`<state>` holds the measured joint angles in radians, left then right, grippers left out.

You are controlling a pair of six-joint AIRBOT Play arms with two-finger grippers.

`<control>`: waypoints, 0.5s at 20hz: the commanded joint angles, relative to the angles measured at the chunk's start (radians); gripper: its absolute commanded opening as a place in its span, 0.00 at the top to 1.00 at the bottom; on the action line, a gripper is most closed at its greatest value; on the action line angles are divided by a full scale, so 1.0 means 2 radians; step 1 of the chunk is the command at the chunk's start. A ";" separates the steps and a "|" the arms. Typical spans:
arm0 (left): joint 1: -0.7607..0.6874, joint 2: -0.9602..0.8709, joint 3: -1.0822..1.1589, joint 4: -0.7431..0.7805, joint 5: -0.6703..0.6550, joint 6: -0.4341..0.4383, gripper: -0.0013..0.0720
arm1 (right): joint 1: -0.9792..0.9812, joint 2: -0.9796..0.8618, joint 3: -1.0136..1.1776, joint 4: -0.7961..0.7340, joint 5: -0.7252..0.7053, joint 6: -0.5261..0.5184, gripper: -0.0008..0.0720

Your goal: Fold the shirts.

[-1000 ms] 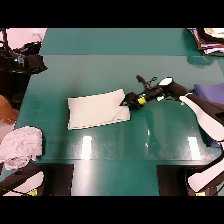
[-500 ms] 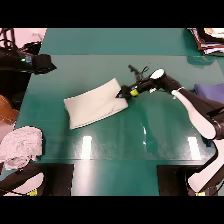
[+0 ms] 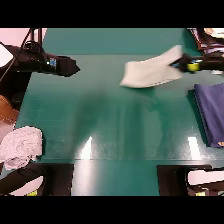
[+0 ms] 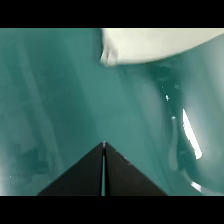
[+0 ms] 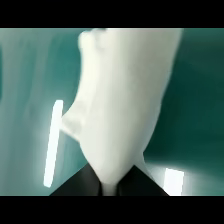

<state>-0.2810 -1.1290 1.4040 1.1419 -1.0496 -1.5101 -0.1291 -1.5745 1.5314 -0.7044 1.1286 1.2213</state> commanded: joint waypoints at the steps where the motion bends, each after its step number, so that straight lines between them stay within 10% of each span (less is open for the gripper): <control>1: -0.030 0.000 0.000 -0.001 0.037 -0.001 0.95 | -0.123 0.039 0.001 -0.017 -0.002 0.006 0.97; 10: -0.041 -0.001 0.000 -0.001 0.048 -0.004 0.95 | -0.249 0.042 0.002 0.024 -0.006 0.017 0.97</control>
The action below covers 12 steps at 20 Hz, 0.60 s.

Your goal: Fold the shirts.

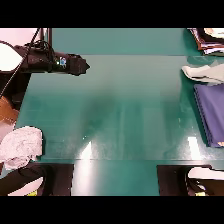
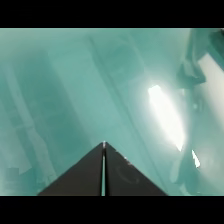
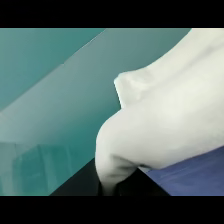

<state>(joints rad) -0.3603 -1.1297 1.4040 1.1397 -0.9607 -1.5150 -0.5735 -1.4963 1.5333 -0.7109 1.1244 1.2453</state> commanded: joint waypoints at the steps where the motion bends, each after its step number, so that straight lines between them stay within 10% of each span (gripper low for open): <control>1: -0.002 0.000 0.000 0.000 0.004 -0.002 0.95 | -0.026 0.003 0.011 0.038 -0.003 0.005 0.97; 12: -0.002 0.000 0.000 0.000 0.002 -0.002 0.95 | -0.038 0.018 0.183 -0.039 0.111 0.006 0.97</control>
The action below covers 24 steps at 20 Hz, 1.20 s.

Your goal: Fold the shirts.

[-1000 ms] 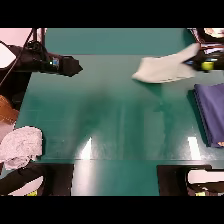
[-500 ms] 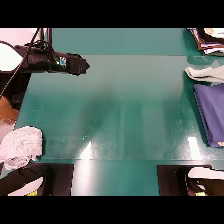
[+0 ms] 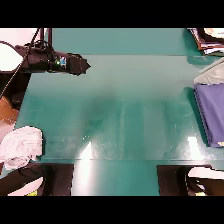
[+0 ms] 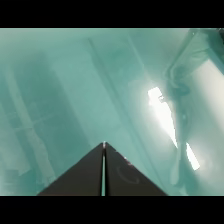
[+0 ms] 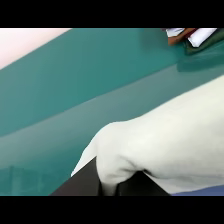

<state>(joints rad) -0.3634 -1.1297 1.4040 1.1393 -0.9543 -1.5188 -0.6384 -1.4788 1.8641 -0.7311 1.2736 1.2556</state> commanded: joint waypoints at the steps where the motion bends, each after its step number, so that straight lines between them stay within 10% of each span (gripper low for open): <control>1: 0.000 0.000 0.000 0.000 -0.005 0.000 0.95 | -0.006 0.022 -0.002 -0.030 0.036 0.001 0.97; 16: 0.000 0.000 0.000 0.002 -0.034 0.020 0.95 | -0.149 0.275 -0.386 -0.262 0.068 0.001 0.96; 20: 0.000 0.000 0.000 0.002 -0.037 0.030 0.95 | -0.176 0.291 -0.411 -0.304 0.071 0.001 0.29; 24: 0.000 0.000 0.000 0.002 -0.039 0.030 0.95 | -0.158 0.291 -0.398 -0.280 0.057 0.025 0.29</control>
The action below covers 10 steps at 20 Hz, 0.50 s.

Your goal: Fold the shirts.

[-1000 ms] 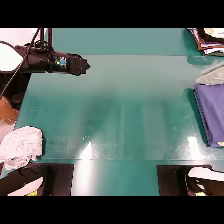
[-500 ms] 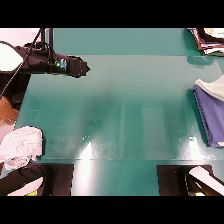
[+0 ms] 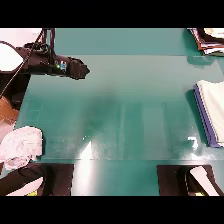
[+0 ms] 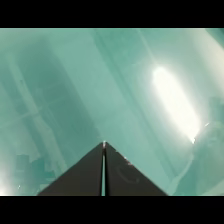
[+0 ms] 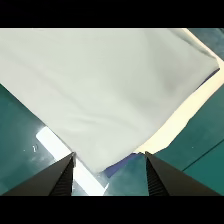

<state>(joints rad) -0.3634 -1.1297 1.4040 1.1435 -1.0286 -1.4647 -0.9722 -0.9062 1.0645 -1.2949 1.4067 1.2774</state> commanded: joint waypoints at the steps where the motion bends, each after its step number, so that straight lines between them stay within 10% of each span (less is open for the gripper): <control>1: 0.000 0.000 0.000 0.000 -0.001 0.003 0.95 | 0.025 0.005 0.008 0.027 -0.014 0.016 0.29; 10: 0.000 0.000 0.000 0.000 0.000 0.003 0.95 | 0.338 -0.023 0.019 0.197 -0.026 0.017 0.30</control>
<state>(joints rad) -0.3634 -1.1297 1.4040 1.1439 -1.0309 -1.4593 -0.4885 -0.9260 1.1000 -0.9627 1.3628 1.3094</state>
